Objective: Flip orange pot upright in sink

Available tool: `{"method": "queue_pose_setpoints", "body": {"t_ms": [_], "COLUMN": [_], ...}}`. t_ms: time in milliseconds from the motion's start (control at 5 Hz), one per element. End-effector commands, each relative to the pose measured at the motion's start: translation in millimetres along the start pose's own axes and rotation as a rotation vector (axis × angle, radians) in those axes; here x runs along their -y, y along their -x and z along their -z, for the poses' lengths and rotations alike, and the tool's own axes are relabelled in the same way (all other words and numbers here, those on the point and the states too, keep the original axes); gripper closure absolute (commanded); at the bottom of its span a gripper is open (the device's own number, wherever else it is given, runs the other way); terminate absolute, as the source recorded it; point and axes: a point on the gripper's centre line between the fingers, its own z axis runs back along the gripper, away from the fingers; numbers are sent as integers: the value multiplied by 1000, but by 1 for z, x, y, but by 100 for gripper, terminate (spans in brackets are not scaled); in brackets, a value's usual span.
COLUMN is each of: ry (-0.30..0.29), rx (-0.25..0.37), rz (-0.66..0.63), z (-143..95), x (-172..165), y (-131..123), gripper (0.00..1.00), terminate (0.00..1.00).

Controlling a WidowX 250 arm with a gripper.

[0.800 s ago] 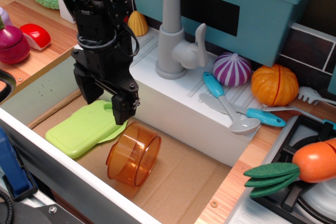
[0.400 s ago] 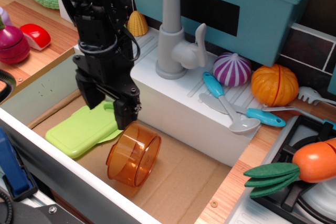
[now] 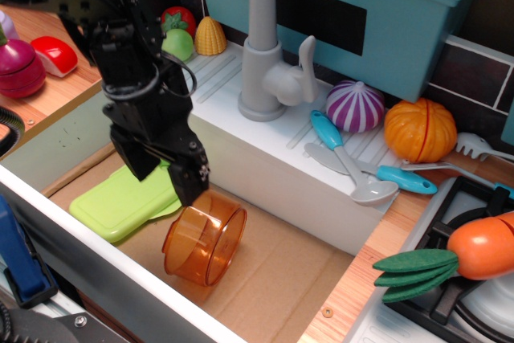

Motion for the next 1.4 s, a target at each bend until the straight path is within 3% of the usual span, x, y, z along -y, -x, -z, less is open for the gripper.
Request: {"method": "queue_pose_setpoints", "body": {"t_ms": [0, 200, 800, 1200], "ry": [75, 149, 241, 272], "rx": [64, 76, 133, 144], "rz": [-37, -60, -101, -155], "z": [6, 11, 25, 35], "x": [1, 0, 14, 29], "y": [-1, -2, -4, -2], "gripper": [0, 0, 0, 0], "terminate": [0, 0, 0, 0]}}
